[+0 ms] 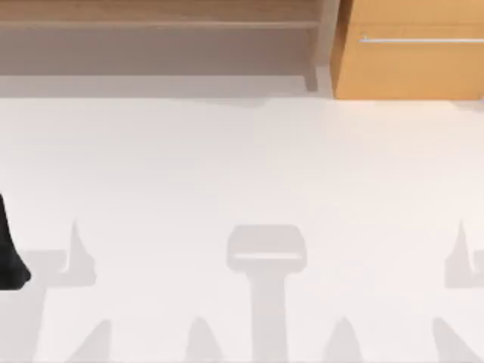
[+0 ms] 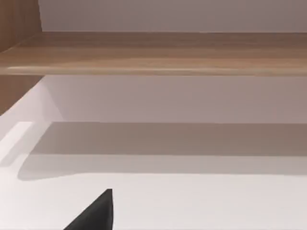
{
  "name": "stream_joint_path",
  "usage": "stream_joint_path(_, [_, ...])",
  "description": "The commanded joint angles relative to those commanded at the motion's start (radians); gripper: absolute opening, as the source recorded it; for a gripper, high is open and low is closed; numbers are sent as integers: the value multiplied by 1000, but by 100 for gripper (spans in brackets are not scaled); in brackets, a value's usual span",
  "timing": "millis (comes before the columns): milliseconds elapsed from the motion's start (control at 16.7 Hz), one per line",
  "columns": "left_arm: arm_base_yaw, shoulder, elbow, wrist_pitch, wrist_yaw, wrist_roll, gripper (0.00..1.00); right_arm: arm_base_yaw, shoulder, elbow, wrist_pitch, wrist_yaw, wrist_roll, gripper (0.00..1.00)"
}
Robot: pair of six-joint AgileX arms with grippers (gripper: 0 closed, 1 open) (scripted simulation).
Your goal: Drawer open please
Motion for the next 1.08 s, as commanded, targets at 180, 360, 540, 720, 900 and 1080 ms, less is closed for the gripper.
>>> stream_joint_path(180, [0,0,0,0,0,0,100,-9,13,10,8,-9,0,100])
stream_joint_path(360, [0,0,0,0,0,0,100,-70,111,79,61,-69,2,100])
stream_joint_path(540, [0,0,0,0,0,0,100,-167,300,191,147,-165,5,100])
stream_joint_path(720, [0,0,0,0,0,0,100,-285,542,324,250,-280,9,100])
stream_joint_path(900, [0,0,0,0,0,0,100,-404,792,459,354,-397,12,100])
stream_joint_path(1080, [0,0,0,0,0,0,100,-504,1005,573,442,-495,15,100])
